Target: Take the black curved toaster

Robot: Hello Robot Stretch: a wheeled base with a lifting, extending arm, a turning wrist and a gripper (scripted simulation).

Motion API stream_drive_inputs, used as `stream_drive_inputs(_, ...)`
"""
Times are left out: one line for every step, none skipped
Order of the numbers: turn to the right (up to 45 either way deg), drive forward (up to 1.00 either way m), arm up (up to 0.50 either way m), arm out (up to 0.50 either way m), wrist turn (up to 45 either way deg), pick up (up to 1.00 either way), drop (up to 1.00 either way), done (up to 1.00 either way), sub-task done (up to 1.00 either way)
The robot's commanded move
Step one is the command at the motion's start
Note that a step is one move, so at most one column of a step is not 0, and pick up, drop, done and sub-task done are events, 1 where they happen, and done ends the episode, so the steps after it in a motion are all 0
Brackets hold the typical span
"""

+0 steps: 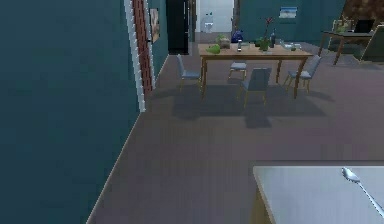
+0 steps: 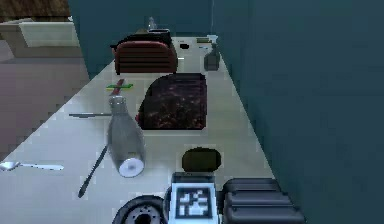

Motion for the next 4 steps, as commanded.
stream_drive_inputs(0.0,0.00,0.00,0.38,0.0,0.00,0.00,0.00,0.00)
stream_drive_inputs(0.0,0.00,0.00,0.00,45.0,0.00,0.00,0.00,0.00)
stream_drive_inputs(0.0,0.00,0.00,0.00,45.0,0.00,0.00,0.00,0.00)
stream_drive_inputs(0.0,0.00,0.00,0.00,45.0,0.00,0.00,0.00,0.00)
